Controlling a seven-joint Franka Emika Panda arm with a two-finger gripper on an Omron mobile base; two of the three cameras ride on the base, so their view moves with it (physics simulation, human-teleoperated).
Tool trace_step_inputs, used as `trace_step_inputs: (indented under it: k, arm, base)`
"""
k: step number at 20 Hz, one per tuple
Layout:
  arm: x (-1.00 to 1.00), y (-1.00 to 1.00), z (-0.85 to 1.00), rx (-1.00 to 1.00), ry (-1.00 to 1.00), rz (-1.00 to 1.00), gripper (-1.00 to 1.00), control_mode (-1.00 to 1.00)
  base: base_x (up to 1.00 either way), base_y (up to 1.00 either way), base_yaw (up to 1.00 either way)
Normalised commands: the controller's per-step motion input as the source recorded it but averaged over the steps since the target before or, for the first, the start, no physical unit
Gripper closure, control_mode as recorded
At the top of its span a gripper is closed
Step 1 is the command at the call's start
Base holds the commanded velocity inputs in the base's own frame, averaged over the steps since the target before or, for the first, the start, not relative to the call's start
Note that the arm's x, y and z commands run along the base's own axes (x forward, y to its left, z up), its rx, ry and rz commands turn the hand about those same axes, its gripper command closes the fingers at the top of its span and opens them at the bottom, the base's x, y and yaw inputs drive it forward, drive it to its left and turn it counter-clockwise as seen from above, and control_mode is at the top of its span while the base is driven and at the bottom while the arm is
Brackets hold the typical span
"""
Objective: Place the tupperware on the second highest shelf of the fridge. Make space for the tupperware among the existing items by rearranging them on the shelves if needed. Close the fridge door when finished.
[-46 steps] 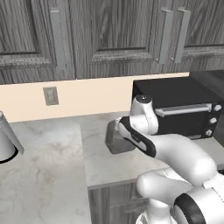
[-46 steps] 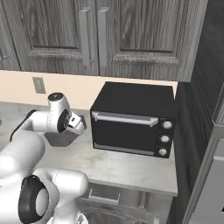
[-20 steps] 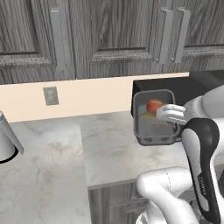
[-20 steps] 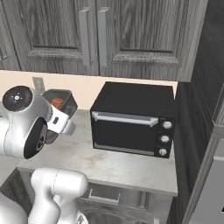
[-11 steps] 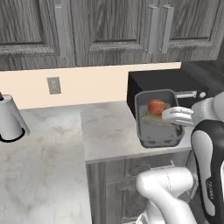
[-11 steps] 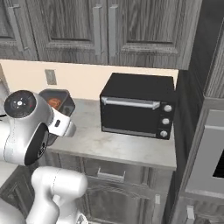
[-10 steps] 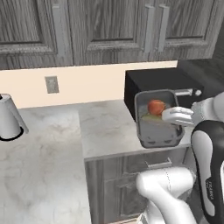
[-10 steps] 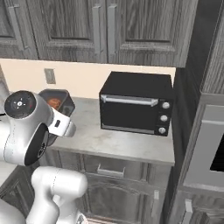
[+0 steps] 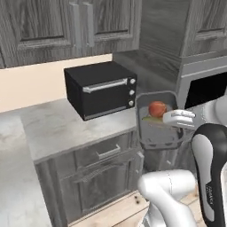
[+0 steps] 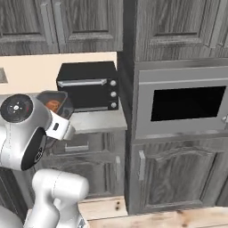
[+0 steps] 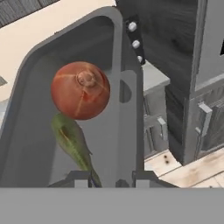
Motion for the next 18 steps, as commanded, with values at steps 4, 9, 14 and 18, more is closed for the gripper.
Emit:
trace_step_inputs:
  k: [4, 9, 14, 18]
  arm:
    - [0.00, 0.00, 0.00, 0.00, 0.00, 0.00, 1.00, 1.00]
    - [0.00, 0.00, 0.00, 0.00, 0.00, 0.00, 1.00, 1.00]
    - [0.00, 0.00, 0.00, 0.00, 0.00, 0.00, 1.00, 1.00]
    - [0.00, 0.00, 0.00, 0.00, 0.00, 0.00, 1.00, 1.00]
  base:
    - [-0.01, -0.99, -0.51]
    - [0.00, -1.00, -0.48]
    - [0.01, -1.00, -0.47]
    - [0.12, -1.00, -0.48]
